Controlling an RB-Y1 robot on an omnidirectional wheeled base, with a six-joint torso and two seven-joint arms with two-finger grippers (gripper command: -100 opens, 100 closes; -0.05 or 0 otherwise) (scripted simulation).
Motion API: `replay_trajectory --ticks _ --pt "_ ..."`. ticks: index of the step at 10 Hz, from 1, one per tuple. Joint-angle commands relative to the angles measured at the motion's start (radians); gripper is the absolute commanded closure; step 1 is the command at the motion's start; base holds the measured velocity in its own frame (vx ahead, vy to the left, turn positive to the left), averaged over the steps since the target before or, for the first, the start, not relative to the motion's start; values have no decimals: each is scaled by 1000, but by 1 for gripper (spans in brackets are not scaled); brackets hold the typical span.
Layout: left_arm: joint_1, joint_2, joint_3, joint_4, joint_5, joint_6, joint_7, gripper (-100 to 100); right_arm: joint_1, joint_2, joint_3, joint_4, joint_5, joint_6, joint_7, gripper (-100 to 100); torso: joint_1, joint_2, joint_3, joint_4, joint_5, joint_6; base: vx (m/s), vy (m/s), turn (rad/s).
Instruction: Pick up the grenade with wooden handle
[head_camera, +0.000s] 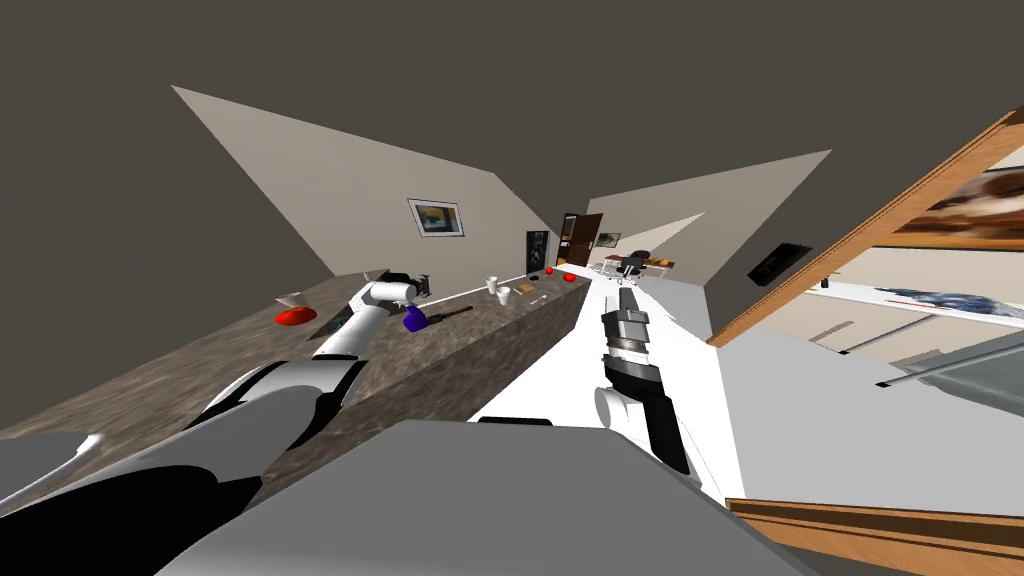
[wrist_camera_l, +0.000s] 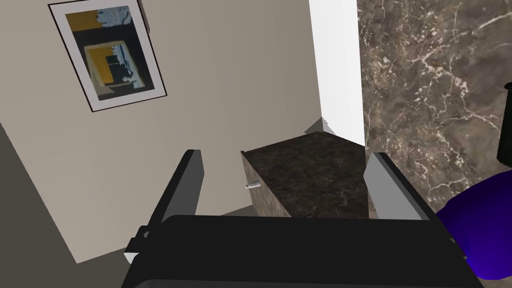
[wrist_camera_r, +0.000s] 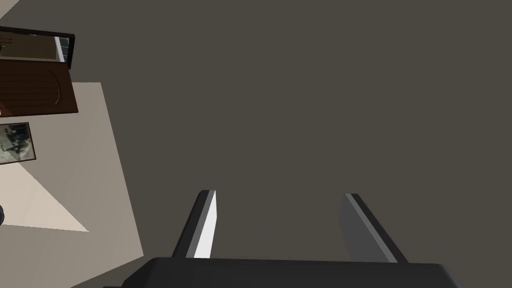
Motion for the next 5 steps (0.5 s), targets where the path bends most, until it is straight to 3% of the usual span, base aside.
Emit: replay_trajectory --ticks 1,3,4,5 --pt "-23 37 18 50 19 50 12 -100 0 0 0 0 0 0 0 0 0 0 0 0 0 0 -3 -17 -247" --pt "-23 37 18 53 19 88 12 -100 0 0 0 0 0 0 0 0 0 0 0 0 0 0 -2 -7 -37" --pt "-52 67 31 100 37 127 18 -100 0 0 0 0 0 0 0 0 0 0 0 0 0 0 1 -20 -223" --pt "-52 67 31 116 37 149 18 -100 0 0 0 0 0 0 0 0 -1 0 0 0 0 1 1 -11 -118"
